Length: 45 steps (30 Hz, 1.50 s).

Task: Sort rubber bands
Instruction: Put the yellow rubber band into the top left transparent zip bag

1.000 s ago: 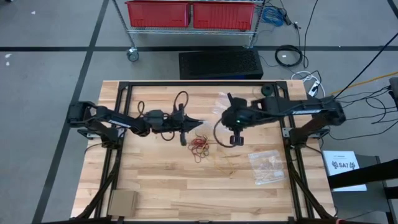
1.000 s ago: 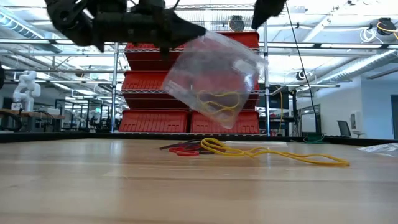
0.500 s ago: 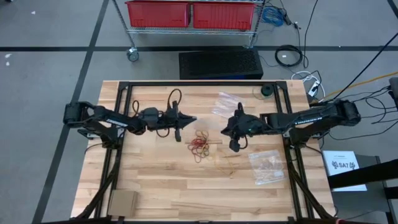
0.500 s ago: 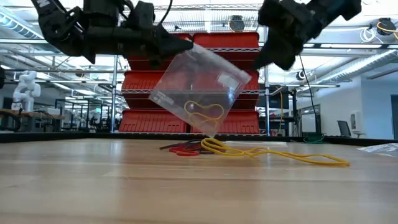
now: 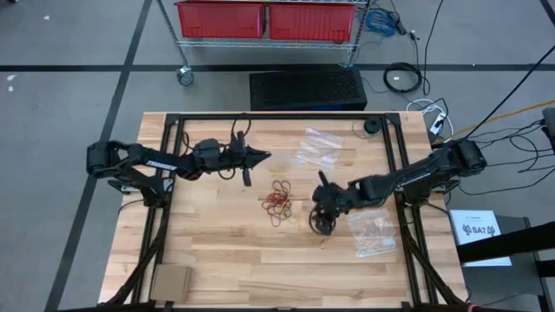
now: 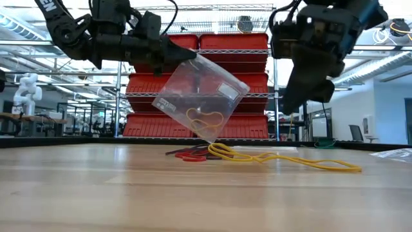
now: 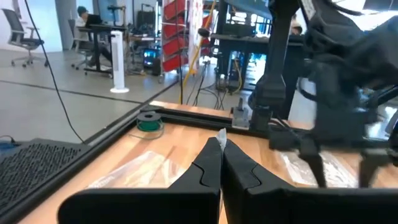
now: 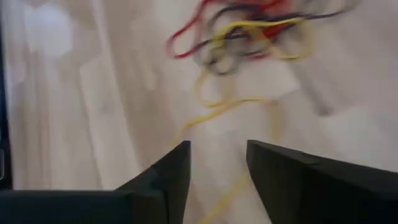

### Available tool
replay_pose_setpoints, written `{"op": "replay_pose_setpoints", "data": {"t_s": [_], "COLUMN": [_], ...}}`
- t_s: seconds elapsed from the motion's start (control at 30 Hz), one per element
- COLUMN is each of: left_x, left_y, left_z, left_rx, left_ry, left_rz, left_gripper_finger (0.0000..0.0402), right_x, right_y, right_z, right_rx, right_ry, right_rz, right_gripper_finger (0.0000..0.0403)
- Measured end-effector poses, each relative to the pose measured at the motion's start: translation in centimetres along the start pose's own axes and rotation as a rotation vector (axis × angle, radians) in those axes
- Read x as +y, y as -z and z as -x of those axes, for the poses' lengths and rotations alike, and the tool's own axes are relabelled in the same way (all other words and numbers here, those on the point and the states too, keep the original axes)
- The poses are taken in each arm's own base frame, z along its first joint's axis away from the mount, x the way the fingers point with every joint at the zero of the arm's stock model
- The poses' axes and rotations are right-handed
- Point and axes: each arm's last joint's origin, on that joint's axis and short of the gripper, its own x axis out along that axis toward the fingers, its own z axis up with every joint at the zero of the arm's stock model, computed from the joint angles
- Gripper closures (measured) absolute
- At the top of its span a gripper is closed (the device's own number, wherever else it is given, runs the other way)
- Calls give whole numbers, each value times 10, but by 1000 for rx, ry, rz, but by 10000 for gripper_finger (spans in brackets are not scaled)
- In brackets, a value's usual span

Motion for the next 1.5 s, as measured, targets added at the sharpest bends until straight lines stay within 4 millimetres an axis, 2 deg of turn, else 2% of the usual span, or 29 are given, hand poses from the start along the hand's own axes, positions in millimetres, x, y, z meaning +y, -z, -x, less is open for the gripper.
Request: {"op": "replay_pose_setpoints", "data": {"t_s": [0.13,0.33,0.6,0.7,0.83,0.9,1.0,1.2,1.5], "left_x": [0,-1,-2,-2,-2,-3,-2,-4,-6], "left_y": [0,0,1,1,1,1,1,1,1], "left_z": [0,0,0,0,0,0,0,0,0], "left_rx": [2,7,8,9,10,10,11,13,12], "left_ry": [1,33,38,44,53,55,55,68,83], "left_rz": [0,0,1,-1,-1,-3,-3,-1,2], "left_gripper_finger": [401,401,401,401,401,401,401,401,401], "right_x": [13,38,42,44,42,39,31,24,20], "right_y": [13,13,13,12,11,12,10,4,-6], "right_z": [-21,-46,-71,-71,-63,-59,-53,-53,-56], "right_rx": [16,57,180,198,240,240,269,304,293], "right_ry": [18,46,242,273,357,414,473,466,382], "right_rz": [4,29,19,26,39,24,-13,-46,-150], "right_gripper_finger": [258,273,278,310,383,395,392,389,308]}}
